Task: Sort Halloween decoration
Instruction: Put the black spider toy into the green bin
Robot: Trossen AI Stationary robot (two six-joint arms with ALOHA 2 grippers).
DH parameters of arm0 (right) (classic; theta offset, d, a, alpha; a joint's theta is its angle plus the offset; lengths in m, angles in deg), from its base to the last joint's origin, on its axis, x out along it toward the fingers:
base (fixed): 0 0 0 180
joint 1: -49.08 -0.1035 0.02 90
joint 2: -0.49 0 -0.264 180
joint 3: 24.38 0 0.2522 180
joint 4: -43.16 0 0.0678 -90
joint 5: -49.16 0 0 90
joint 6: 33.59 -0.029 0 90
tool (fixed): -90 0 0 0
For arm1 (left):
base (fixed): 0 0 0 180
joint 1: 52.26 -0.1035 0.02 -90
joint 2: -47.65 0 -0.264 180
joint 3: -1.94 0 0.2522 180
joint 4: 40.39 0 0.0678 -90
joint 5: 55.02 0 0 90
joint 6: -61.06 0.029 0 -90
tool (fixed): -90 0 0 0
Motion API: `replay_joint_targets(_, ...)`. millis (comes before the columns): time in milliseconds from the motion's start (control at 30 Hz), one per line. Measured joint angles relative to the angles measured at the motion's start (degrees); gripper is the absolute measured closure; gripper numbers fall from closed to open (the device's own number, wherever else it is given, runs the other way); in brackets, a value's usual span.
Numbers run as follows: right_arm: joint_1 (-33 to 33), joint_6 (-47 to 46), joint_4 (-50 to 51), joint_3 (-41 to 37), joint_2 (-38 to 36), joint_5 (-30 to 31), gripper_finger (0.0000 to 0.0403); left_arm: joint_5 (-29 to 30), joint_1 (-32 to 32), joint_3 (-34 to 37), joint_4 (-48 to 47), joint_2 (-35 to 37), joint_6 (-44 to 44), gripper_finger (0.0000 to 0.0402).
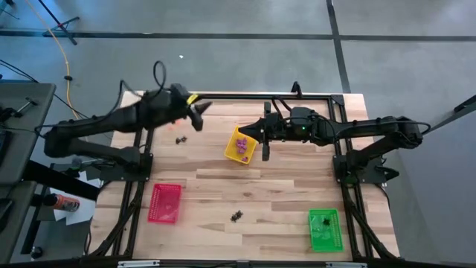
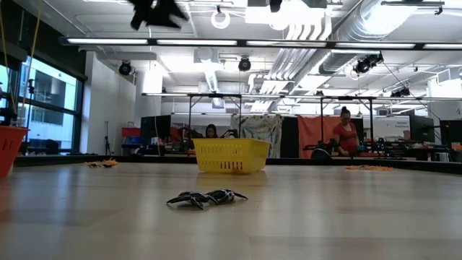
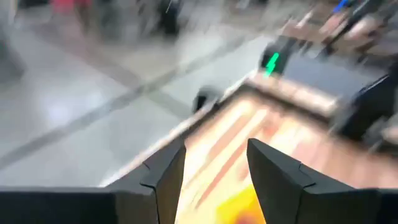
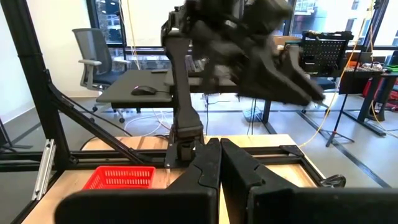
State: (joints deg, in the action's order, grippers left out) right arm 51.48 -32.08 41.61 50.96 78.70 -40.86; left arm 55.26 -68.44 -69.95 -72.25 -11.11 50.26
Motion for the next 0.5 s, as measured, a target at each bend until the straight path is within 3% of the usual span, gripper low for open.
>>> replay_joint_targets(267, 0.87, -2.11, 1.46, 0.0, 0.0, 0.13, 0.0402, -10.68, -13.9, 2.12, -28.11, -5.46, -12.02, 0.0252)
replay_joint_targets(400, 1.11, -4.43, 2.7, -0.6, -0.02, 0.14, 0.0402, -11.25, -16.02, 6.19, -31.86, -9.23, -14.54, 0.0252)
replay_joint_targets(500, 1.11, -4.59, 4.06, -0.63, -0.02, 0.13, 0.0402, -14.92, -16.77, 9.8, -31.13, -12.07, -14.65, 0.0253)
